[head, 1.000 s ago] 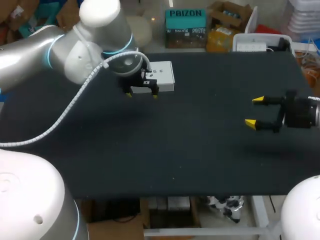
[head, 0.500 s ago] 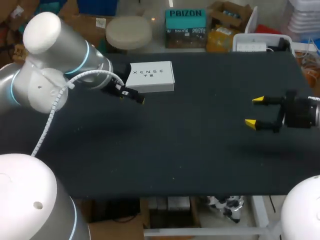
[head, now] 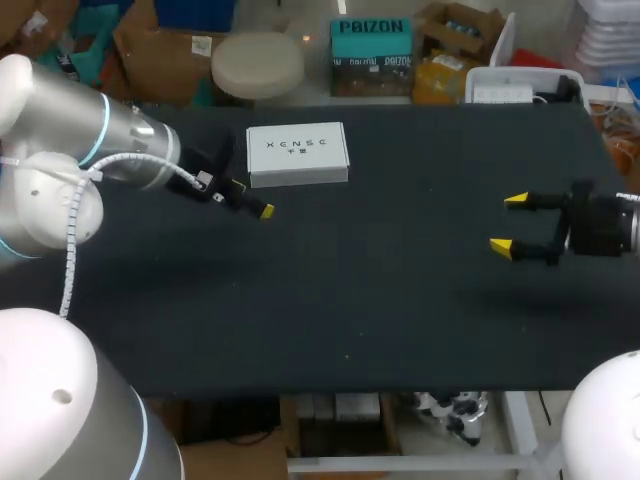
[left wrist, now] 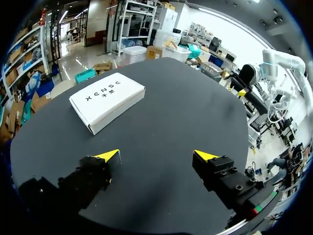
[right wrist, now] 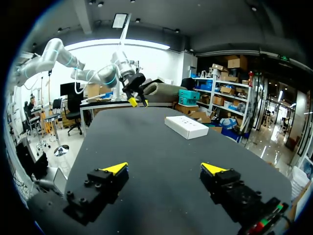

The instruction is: Assemble the packaging by folding the flat box into shape, placing the metal phone stand inside, and closing the box properly

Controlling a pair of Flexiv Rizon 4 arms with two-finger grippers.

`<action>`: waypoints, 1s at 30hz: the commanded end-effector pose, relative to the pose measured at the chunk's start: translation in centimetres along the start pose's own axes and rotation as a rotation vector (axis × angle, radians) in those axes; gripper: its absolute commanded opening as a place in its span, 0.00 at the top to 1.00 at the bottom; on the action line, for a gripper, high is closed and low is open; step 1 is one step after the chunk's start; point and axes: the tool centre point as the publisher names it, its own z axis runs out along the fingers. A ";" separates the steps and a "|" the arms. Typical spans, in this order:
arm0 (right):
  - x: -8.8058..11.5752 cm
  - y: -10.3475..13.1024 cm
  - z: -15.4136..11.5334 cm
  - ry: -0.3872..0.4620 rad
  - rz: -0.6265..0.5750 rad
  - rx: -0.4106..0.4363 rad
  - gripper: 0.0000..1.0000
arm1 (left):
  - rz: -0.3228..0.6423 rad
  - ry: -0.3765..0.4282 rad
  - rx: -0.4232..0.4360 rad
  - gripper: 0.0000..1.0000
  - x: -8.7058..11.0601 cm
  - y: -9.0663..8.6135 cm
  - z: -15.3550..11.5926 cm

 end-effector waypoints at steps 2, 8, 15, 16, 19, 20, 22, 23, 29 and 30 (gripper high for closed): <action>0.0 -0.1 -0.1 0.002 0.000 -0.004 0.00 | 0.088 0.001 0.101 0.00 0.5 1.7 -1.3; 0.0 -0.1 -0.1 0.002 0.000 -0.004 0.00 | 0.161 -0.006 0.187 0.00 0.7 2.5 -1.9; 0.0 -0.1 -0.1 0.002 0.000 -0.004 0.00 | 0.186 -0.004 0.308 0.00 0.5 3.1 -3.0; 0.0 -0.1 -0.1 0.002 0.000 -0.004 0.00 | 0.188 -0.011 0.326 0.00 0.6 3.2 -3.3; 0.0 -0.1 -0.1 0.002 0.000 -0.004 0.00 | 0.202 -0.029 0.357 0.00 0.8 3.7 -3.8; 0.0 -0.1 -0.1 0.002 0.000 -0.004 0.00 | 0.207 -0.030 0.370 0.00 0.8 3.8 -4.1; 0.0 -0.1 -0.1 0.002 0.000 -0.004 0.00 | 0.212 -0.031 0.394 0.00 0.7 4.1 -4.4; 0.0 -0.1 -0.1 0.002 0.000 -0.004 0.00 | 0.218 -0.025 0.408 0.00 0.6 4.2 -4.5; 0.0 -0.1 -0.1 0.002 0.000 -0.004 0.00 | 0.221 -0.012 0.467 0.00 0.2 4.6 -4.9; 0.0 -0.1 -0.1 0.002 0.000 -0.004 0.00 | 0.223 -0.013 0.472 0.00 0.2 4.7 -5.0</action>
